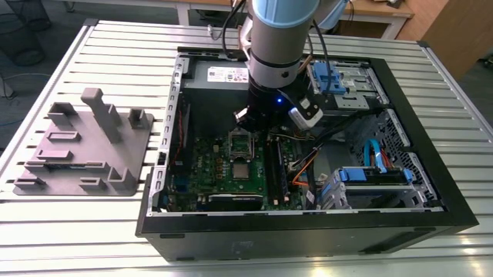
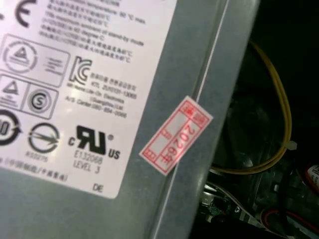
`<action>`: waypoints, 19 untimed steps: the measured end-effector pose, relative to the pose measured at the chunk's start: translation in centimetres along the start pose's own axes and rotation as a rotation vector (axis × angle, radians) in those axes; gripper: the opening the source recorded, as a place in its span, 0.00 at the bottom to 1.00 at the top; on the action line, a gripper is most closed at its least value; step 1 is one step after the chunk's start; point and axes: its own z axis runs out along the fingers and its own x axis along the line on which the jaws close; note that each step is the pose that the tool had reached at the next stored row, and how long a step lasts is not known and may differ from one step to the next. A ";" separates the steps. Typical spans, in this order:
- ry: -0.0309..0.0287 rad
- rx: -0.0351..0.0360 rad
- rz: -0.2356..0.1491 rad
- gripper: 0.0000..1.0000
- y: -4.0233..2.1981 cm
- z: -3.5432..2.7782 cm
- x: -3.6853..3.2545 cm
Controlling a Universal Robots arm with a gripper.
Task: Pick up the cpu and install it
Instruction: 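Close the cpu cover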
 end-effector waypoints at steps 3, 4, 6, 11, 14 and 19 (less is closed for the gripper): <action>-0.0011 -0.0036 -0.001 0.11 0.15 0.05 -0.01; -0.0013 -0.0043 -0.002 0.11 0.24 0.07 -0.02; -0.0017 -0.0053 -0.003 0.11 0.44 0.12 -0.05; -0.0028 -0.0056 -0.004 0.11 0.71 0.38 0.17; -0.0030 -0.0055 -0.006 0.11 0.78 0.47 0.21; -0.0055 -0.0050 -0.007 0.11 0.84 0.47 0.40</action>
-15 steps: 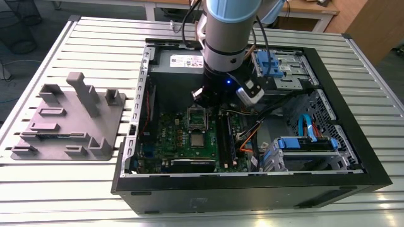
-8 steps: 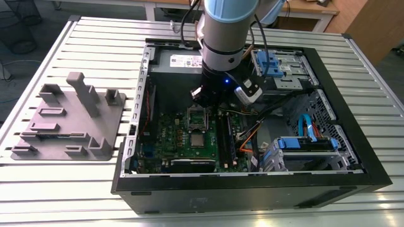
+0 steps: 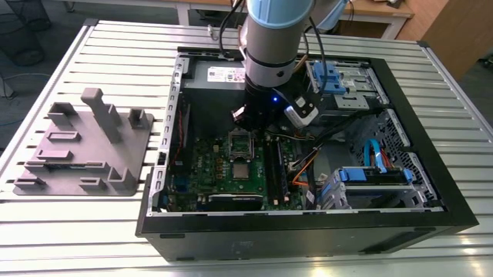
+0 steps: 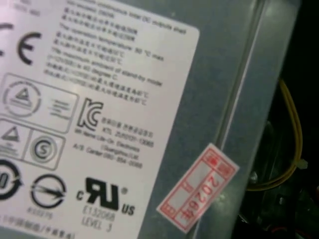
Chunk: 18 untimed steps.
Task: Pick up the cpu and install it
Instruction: 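Close the cpu cover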
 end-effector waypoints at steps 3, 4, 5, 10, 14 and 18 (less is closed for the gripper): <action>-0.0045 0.0012 -0.004 0.11 0.05 -0.02 0.16; -0.0053 0.0013 -0.005 0.11 0.04 -0.04 0.17; -0.0055 0.0015 -0.007 0.11 0.04 -0.09 0.17; -0.0057 0.0005 -0.016 0.11 0.04 -0.19 0.17; -0.0054 -0.0035 -0.045 0.11 0.01 -0.15 0.08; -0.0045 -0.0061 -0.080 0.11 -0.03 -0.12 -0.02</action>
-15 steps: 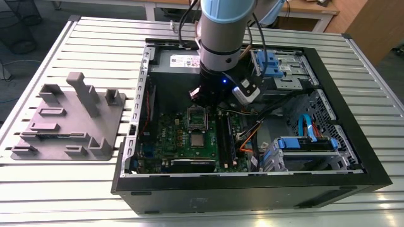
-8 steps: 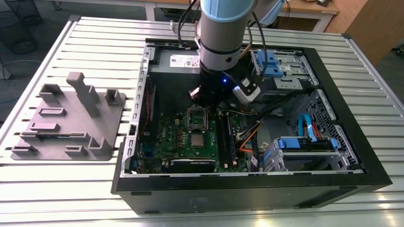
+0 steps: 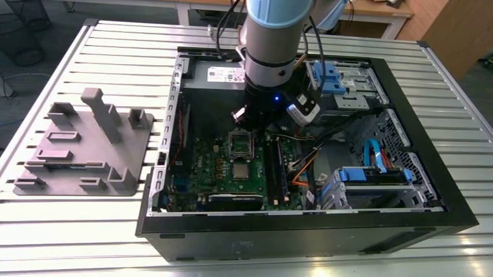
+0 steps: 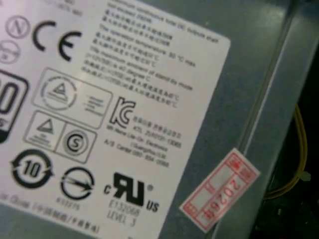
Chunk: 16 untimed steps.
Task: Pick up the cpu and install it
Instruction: 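Close the cpu cover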
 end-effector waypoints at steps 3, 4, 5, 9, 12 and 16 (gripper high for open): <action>0.0006 -0.0027 -0.029 0.11 -0.01 0.01 -0.03; 0.0007 -0.0043 -0.040 0.11 -0.02 0.01 -0.03; 0.0008 -0.0051 -0.049 0.11 -0.01 0.02 -0.04; 0.0015 -0.0069 -0.074 0.11 -0.14 0.01 0.01; 0.0019 -0.0076 -0.084 0.11 -0.33 -0.05 0.10; 0.0024 -0.0081 -0.094 0.11 -0.49 -0.28 0.16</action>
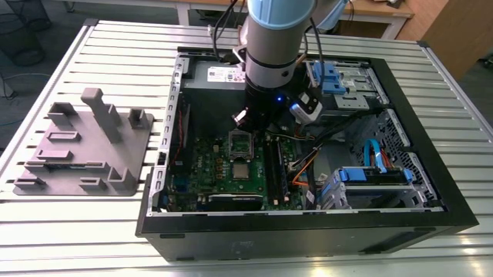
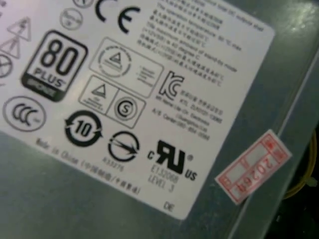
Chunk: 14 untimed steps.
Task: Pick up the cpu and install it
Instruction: 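Close the cpu cover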
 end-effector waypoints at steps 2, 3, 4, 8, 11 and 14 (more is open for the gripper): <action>0.0001 -0.0002 -0.003 0.11 -0.06 -0.19 0.02; 0.0000 -0.0004 -0.005 0.11 -0.08 -0.31 0.03; 0.0001 -0.0005 -0.006 0.11 -0.10 -0.42 0.03; 0.0001 -0.0006 -0.008 0.11 -0.15 -0.62 0.04; 0.0005 0.0000 -0.008 0.11 -0.16 -0.62 0.05; 0.0009 0.0004 -0.009 0.11 -0.16 -0.67 0.05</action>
